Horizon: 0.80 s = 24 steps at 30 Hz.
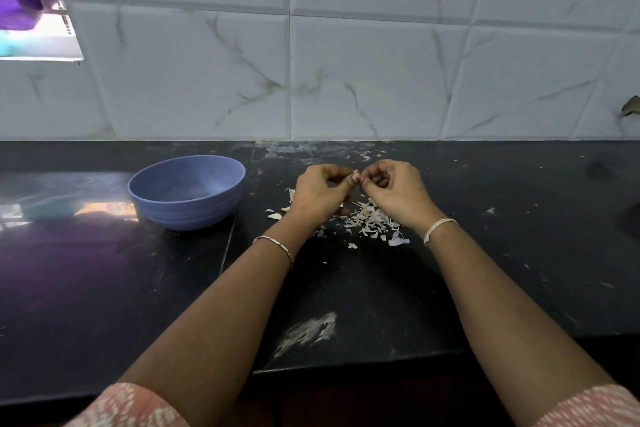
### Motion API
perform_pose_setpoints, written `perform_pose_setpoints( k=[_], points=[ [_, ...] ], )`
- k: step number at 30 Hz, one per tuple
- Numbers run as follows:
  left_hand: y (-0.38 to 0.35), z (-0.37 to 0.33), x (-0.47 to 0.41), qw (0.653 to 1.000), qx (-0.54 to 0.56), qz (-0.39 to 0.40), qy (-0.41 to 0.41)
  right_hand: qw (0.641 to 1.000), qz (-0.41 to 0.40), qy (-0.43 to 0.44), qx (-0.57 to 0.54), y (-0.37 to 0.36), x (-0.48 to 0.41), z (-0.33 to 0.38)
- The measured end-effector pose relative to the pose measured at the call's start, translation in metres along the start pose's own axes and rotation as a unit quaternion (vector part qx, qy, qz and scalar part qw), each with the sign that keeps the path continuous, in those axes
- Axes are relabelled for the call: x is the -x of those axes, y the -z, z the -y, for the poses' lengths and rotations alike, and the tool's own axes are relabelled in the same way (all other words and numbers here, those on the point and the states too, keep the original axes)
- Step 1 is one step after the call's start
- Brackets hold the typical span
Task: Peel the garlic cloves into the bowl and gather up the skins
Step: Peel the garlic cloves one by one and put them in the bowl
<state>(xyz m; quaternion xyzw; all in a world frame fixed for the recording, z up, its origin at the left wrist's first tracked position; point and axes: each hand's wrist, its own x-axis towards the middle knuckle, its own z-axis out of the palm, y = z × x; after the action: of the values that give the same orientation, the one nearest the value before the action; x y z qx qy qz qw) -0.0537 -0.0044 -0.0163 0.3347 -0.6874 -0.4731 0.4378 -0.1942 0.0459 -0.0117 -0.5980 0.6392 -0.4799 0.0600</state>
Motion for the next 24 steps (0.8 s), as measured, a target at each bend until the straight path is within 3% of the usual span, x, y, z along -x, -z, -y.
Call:
perform_pose_setpoints(
  k=[9, 14, 17, 20, 24],
  points=[
    [0.005, -0.003, 0.004, 0.989, 0.123, 0.057, 0.062, 0.997, -0.037, -0.005, 0.07, 0.01, 0.001, 0.001],
    [0.008, -0.006, 0.007, 0.98, 0.168, 0.074, 0.08, 0.991, 0.058, -0.024, 0.121, 0.022, 0.003, -0.003],
    [0.009, -0.007, 0.008, 0.978, 0.18, 0.061, 0.085, 0.989, 0.06, -0.03, 0.131, 0.025, 0.004, -0.002],
    [0.008, -0.008, 0.008, 0.977, 0.187, 0.046, 0.09, 0.993, 0.056, -0.04, 0.092, 0.023, 0.004, -0.003],
    [0.007, -0.008, 0.006, 0.981, 0.174, 0.022, 0.087, 0.991, 0.081, -0.074, -0.076, 0.018, 0.003, 0.001]
  ],
)
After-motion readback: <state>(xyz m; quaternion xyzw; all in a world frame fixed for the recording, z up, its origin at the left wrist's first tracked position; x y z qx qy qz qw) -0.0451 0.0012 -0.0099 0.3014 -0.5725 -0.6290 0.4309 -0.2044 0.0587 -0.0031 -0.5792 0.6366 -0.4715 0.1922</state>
